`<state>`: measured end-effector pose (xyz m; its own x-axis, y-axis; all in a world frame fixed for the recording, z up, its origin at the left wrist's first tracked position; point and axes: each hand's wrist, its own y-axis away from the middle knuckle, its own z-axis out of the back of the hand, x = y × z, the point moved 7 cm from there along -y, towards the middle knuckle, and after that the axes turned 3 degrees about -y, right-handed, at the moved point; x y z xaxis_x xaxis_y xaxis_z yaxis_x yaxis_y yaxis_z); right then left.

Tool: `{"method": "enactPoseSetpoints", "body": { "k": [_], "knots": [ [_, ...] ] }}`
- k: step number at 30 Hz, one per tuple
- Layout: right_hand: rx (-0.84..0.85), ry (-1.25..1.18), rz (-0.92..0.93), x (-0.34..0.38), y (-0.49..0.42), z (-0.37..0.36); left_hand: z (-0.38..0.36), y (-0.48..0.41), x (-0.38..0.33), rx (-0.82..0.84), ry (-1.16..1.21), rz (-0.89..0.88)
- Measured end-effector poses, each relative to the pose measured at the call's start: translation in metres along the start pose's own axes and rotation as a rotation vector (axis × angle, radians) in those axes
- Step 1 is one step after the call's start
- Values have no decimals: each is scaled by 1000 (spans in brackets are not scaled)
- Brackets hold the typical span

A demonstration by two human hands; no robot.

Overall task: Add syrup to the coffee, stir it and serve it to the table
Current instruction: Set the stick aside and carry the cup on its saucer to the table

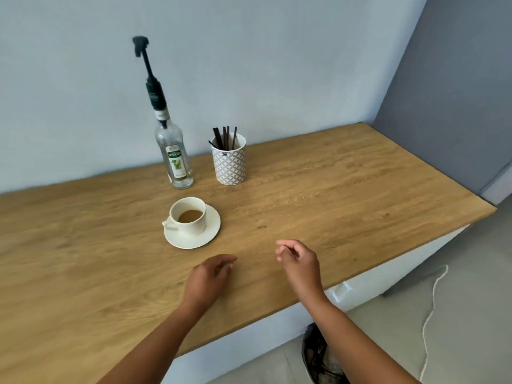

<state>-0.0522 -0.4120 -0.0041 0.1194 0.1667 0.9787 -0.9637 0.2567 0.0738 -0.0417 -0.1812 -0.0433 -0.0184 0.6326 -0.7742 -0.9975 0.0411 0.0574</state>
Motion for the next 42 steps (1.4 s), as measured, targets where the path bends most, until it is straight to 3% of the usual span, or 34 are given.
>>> {"method": "enactPoseSetpoints", "body": {
  "k": [7,11,23,36,42],
  "knots": [
    [129,115,-4,14,-43,-95,83,-13,67,-294,204,250],
    [165,197,-39,12,-68,-136,118,-26,82,-412,311,281],
    [177,459,-103,1,-110,-199,137,-79,93,-286,366,259],
    [309,563,-70,-2,-129,-207,137,-93,102,-313,346,264],
    [363,632,-76,4,-141,-208,138,-86,122,-297,208,461]
  ]
}}
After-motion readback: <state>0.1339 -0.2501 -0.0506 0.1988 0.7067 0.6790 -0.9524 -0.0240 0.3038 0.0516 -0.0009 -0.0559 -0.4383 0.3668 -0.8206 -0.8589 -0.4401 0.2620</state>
